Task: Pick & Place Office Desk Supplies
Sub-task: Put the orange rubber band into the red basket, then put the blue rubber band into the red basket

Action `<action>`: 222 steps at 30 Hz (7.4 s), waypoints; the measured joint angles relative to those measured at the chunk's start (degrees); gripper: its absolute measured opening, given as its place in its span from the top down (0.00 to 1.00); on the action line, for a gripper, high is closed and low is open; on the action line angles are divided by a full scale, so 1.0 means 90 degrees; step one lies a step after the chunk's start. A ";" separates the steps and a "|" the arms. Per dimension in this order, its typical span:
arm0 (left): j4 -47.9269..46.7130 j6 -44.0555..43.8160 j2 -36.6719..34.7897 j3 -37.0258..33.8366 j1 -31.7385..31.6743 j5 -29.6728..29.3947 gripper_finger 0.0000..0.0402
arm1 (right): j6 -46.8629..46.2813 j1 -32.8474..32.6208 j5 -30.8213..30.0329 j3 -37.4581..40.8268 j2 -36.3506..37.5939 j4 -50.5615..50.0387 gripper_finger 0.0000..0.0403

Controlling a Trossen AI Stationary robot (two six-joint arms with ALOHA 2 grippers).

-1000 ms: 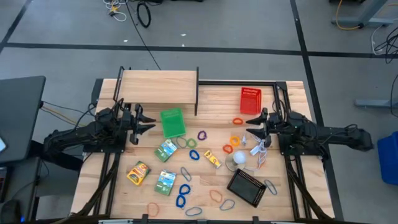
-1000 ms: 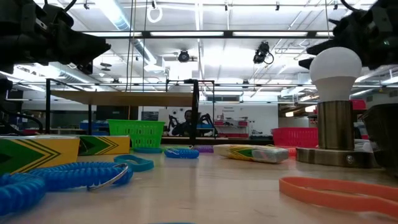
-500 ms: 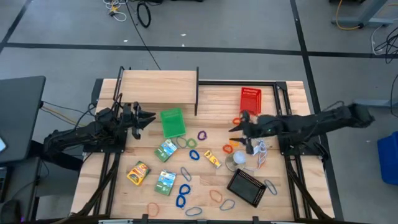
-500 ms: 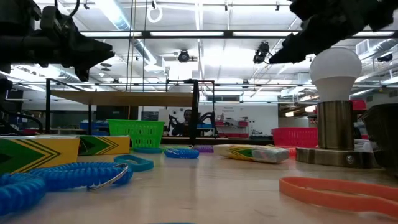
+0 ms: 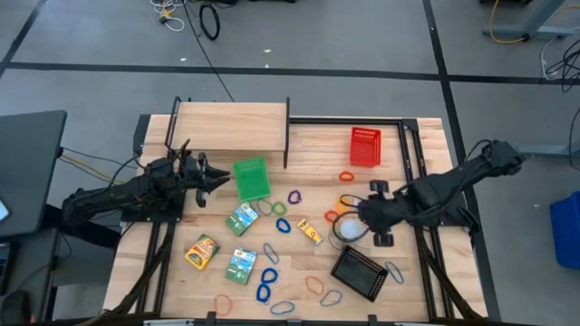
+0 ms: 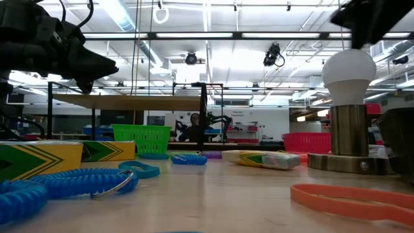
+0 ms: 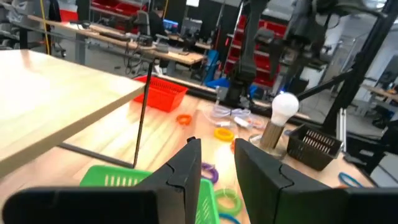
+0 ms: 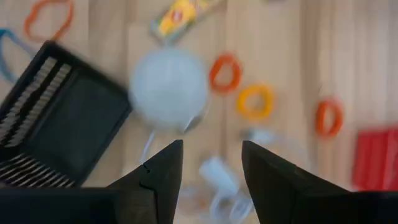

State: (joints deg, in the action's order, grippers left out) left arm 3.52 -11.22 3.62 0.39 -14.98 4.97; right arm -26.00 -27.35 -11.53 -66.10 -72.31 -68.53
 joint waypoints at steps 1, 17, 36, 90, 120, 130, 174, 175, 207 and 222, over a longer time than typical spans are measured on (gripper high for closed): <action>-0.0001 0.0042 0.0032 0.0000 0.0000 -0.0001 0.74 | -0.0374 -0.0126 0.0163 -0.0041 -0.0057 -0.0215 0.57; 0.0008 0.0519 0.0477 0.0000 0.0000 -0.0058 0.74 | -0.2251 -0.2160 0.1277 0.1653 -0.0860 0.0748 0.57; 0.0008 0.0577 0.0475 0.0001 0.0000 -0.0053 0.74 | -0.0705 -0.1934 0.0539 0.3349 -0.0873 0.2193 0.57; -0.0040 0.0742 0.0477 0.0001 0.0001 -0.0050 0.74 | -0.1899 -0.1769 -0.0217 0.0826 -0.0892 0.0708 1.00; -0.0041 0.0747 0.0476 0.0000 0.0000 -0.0049 0.74 | -0.0832 0.2026 -0.3574 0.1433 -0.0887 -0.0133 1.00; -0.0042 0.0747 0.0476 0.0001 0.0001 -0.0050 0.74 | 0.1486 0.3878 -0.3240 0.2207 -0.0885 0.2609 1.00; -0.0058 0.0749 0.0476 0.0001 0.0000 -0.0209 0.74 | 0.3709 0.5131 -0.1132 0.2268 0.0035 0.5108 0.55; -0.0058 0.0742 0.0475 0.0001 0.0001 -0.0209 0.74 | 0.3703 0.4982 -0.0877 0.2268 0.0128 0.5190 0.55; -0.0033 0.0690 0.0478 0.0001 0.0002 -0.0003 0.74 | -0.3142 -0.1175 0.0612 0.0602 0.0588 0.1376 0.55; -0.0047 0.0744 0.0478 0.0000 0.0002 -0.0002 0.74 | -0.5651 -0.2356 0.2178 0.1782 -0.0472 0.1531 0.55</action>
State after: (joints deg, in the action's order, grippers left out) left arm 3.10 -4.52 7.92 0.39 -14.96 4.95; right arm -76.86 -48.55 8.08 -50.07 -76.55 -54.74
